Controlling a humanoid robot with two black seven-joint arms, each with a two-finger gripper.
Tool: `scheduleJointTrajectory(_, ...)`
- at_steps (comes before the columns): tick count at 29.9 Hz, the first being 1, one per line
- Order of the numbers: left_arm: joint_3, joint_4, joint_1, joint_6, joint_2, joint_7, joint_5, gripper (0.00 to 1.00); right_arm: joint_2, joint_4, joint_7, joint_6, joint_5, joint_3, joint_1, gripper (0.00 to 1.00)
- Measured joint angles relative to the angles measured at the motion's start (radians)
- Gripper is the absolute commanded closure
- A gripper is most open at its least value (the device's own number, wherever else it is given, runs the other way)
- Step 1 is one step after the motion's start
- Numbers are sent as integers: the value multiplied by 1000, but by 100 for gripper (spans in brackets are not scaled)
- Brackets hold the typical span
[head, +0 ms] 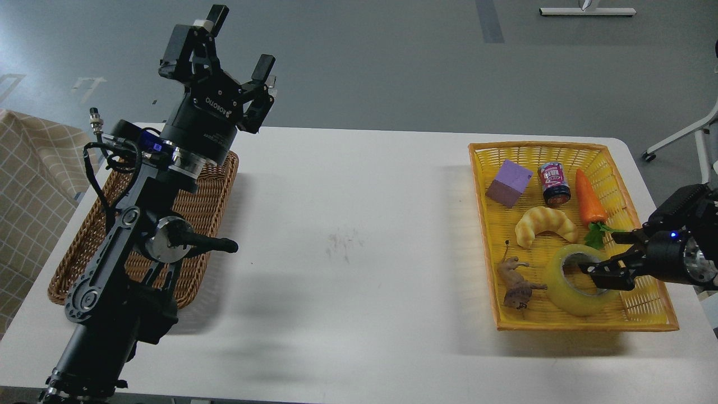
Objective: Place and transfer tape with both arms
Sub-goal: 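Close the right gripper on the rim of the yellow tape roll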
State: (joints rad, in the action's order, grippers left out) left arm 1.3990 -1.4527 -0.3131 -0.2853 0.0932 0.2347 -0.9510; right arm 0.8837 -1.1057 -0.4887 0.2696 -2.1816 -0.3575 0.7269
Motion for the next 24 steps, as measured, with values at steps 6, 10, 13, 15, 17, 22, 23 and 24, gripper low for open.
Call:
scheduleJointTrajectory(6, 0, 0, 2, 0, 5, 1, 0, 1, -30, 44, 0, -1, 0, 0, 14, 21)
scheduleJointTrajectory(10, 2, 0, 3, 0, 14, 1, 0, 1, -32, 48, 0, -1, 0, 0, 19, 24)
scheduleJointTrajectory(13, 4, 0, 3, 0, 21, 1, 0, 1, -33, 49, 0, 4, 0, 0, 21, 24)
scheduleJointTrajectory(15, 4, 0, 1, 0, 22, 1, 0, 1, -33, 49, 0, 7, 0, 2, 22, 26)
scheduleJointTrajectory(17, 4, 0, -2, 1, 23, -1, 0, 1, -34, 49, 0, 8, 0, 10, 22, 28)
scheduleJointTrajectory(22, 3, 0, -3, 2, 23, -1, 0, 1, -34, 49, 0, 11, 0, 17, 15, 29)
scheduleJointTrajectory(23, 3, 0, -3, 2, 23, -1, 0, 1, -34, 49, 0, 11, 0, 18, 13, 29)
scheduleJointTrajectory(24, 3, 0, -3, 2, 22, -1, 0, 1, -34, 49, 0, 11, 0, 18, 12, 37)
